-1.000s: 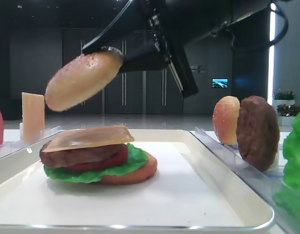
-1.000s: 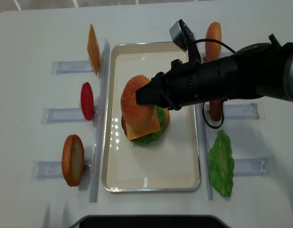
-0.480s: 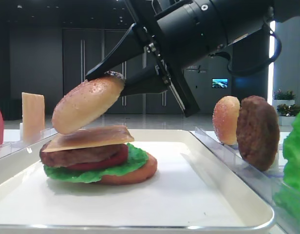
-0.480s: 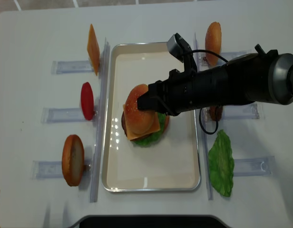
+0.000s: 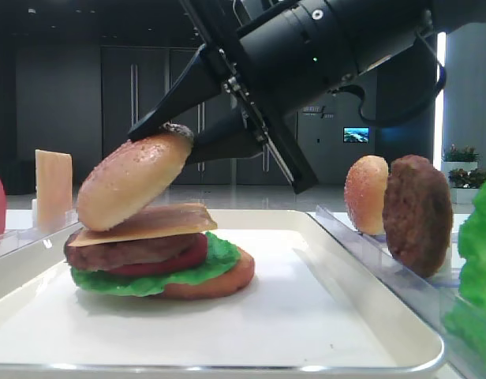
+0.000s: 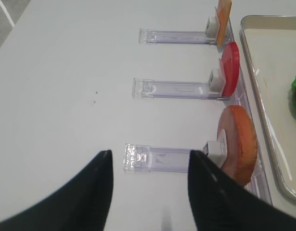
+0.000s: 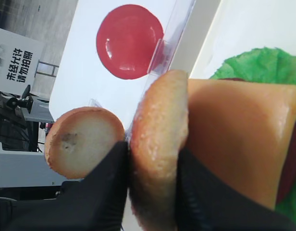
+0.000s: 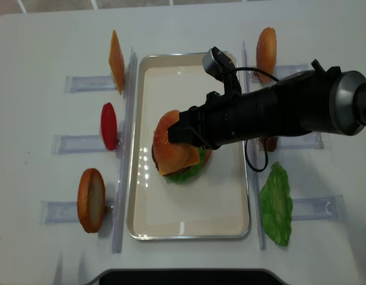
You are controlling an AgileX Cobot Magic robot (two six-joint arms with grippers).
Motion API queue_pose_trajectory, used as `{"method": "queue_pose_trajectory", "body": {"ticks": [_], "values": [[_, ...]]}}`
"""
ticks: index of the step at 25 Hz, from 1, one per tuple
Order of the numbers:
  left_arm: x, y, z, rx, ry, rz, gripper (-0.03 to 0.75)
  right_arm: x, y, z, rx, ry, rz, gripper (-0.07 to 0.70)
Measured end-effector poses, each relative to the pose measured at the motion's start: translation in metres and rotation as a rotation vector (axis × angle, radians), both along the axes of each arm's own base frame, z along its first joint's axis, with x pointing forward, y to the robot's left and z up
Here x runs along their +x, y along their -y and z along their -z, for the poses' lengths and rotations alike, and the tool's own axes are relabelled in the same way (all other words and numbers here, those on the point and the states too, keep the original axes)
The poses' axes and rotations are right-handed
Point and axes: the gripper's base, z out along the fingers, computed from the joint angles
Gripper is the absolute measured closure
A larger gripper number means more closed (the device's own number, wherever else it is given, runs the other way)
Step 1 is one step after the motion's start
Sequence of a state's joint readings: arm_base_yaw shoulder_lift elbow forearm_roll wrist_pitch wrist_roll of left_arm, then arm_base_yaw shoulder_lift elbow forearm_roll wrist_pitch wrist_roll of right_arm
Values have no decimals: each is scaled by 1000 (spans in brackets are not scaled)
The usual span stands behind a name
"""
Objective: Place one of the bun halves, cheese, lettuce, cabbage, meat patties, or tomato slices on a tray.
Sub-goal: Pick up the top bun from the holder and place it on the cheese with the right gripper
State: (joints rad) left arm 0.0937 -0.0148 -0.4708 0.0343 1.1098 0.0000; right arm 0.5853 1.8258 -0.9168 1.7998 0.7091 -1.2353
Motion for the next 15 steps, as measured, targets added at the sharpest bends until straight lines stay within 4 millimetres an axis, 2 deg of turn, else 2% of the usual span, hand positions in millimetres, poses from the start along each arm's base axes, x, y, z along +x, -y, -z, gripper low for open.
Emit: {"method": "queue_pose_trajectory", "body": {"ticks": [11,15], "values": [[0,0,0,0,0,0,326,1,1,2,-18,3,17,437],[0,0,0,0,0,0,326,2,2,3,-42,10,26,373]]}}
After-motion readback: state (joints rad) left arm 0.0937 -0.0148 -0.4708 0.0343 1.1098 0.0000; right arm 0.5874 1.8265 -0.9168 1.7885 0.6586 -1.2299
